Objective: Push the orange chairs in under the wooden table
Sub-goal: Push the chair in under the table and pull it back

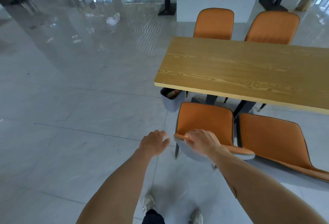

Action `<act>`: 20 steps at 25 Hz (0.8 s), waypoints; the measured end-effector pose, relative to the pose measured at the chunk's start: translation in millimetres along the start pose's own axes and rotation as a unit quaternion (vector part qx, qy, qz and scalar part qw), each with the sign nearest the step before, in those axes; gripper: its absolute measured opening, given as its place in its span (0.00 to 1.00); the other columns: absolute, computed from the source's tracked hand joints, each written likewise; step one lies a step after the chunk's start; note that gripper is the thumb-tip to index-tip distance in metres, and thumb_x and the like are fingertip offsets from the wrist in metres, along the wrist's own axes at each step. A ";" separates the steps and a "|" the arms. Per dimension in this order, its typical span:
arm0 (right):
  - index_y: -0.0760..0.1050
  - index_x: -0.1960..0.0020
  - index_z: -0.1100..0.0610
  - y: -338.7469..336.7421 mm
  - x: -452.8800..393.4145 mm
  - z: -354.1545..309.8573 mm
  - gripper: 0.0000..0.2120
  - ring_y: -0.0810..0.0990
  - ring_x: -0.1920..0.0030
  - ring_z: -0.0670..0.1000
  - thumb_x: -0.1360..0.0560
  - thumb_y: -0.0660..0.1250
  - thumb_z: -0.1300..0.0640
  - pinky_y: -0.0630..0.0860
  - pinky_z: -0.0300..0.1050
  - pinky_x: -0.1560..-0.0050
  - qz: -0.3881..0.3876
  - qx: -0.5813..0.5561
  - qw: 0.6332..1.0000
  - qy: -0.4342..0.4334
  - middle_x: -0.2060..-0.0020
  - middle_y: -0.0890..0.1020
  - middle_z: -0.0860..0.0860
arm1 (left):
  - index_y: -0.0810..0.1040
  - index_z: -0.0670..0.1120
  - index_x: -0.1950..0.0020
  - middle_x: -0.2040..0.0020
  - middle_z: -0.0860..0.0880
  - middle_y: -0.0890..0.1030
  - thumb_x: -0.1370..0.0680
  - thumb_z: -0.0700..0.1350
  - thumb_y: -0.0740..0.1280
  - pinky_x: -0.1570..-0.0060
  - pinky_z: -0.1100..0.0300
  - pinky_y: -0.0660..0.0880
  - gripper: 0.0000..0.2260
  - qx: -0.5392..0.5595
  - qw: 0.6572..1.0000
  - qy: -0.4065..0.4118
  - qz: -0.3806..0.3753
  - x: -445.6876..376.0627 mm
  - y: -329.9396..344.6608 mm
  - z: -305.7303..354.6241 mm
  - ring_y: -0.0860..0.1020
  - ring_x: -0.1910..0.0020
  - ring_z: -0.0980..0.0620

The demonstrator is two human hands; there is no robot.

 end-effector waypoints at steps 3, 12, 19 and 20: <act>0.77 0.39 0.51 -8.0 -34.7 -50.9 0.15 0.81 0.48 0.52 0.18 0.56 0.46 0.79 0.50 0.49 -0.013 0.014 0.999 -0.033 0.46 0.82 0.49 | 0.71 0.50 0.29 0.32 0.45 0.73 0.18 0.58 0.56 0.39 0.49 0.72 0.21 0.025 0.999 -0.036 0.009 18.0 -27.2 -55.0 0.73 0.35 0.45; 0.72 0.32 0.49 -24.1 -174.7 -247.9 0.19 0.77 0.37 0.55 0.20 0.59 0.44 0.71 0.50 0.42 -0.009 0.074 0.991 -0.106 0.37 0.78 0.51 | 0.71 0.54 0.30 0.31 0.49 0.72 0.21 0.59 0.62 0.38 0.51 0.70 0.21 0.066 0.987 -0.131 0.071 59.0 -110.8 -283.8 0.72 0.34 0.48; 0.71 0.31 0.48 -46.9 -274.2 -359.3 0.19 0.77 0.39 0.54 0.20 0.59 0.45 0.71 0.50 0.41 -0.028 0.116 0.982 -0.149 0.39 0.79 0.50 | 0.71 0.55 0.30 0.30 0.50 0.71 0.22 0.59 0.63 0.37 0.51 0.68 0.22 0.022 0.990 -0.138 0.015 47.7 -162.9 -400.8 0.72 0.34 0.48; 0.71 0.31 0.47 -49.0 -288.6 -368.7 0.19 0.77 0.39 0.54 0.20 0.59 0.45 0.71 0.50 0.41 -0.038 0.123 0.980 -0.152 0.39 0.79 0.50 | 0.71 0.56 0.30 0.30 0.50 0.71 0.23 0.59 0.64 0.38 0.51 0.69 0.22 0.023 0.990 -0.140 -0.005 38.8 -169.9 -412.8 0.72 0.34 0.48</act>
Point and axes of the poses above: each hand's wrist, its own x-axis away from the middle knuckle, its own y-axis out of the palm, z = x × y, the point moved 5 cm from there along -x, towards the middle knuckle
